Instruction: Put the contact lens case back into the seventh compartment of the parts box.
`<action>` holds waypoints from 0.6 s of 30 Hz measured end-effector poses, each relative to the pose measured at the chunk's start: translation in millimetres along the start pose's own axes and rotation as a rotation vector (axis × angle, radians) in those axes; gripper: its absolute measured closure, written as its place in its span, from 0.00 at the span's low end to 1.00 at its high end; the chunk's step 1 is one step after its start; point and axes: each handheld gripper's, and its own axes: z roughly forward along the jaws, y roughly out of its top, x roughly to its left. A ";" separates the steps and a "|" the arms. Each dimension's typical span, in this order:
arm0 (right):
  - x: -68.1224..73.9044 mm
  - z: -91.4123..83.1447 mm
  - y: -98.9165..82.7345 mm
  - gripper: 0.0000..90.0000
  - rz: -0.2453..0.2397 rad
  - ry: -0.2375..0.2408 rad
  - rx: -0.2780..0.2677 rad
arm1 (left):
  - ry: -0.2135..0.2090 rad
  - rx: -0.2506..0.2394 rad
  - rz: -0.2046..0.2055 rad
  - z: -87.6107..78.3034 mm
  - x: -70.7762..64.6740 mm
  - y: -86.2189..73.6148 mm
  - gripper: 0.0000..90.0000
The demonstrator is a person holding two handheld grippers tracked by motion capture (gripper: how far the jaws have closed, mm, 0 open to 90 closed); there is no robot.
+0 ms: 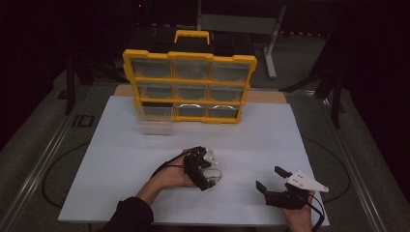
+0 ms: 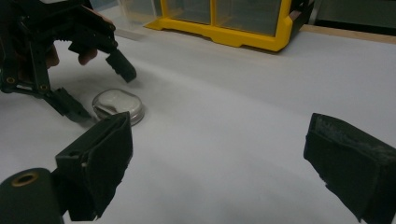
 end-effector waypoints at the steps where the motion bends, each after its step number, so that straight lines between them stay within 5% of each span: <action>1: 0.0 0.0 0.0 0.09 0.000 0.000 0.001 | 0.000 0.000 0.000 0.0 0.0 0.0 0.20; 4: -0.1 0.1 -0.1 0.09 0.000 -0.002 0.003 | -0.031 0.043 0.030 6.0 0.3 4.1 0.32; 10: -0.1 0.0 0.0 0.09 0.001 0.001 0.002 | -0.013 0.078 0.063 5.2 0.6 7.1 0.46; 18: 0.1 0.1 0.0 0.09 0.001 0.000 0.002 | -0.005 0.106 0.085 4.0 -2.2 9.7 0.55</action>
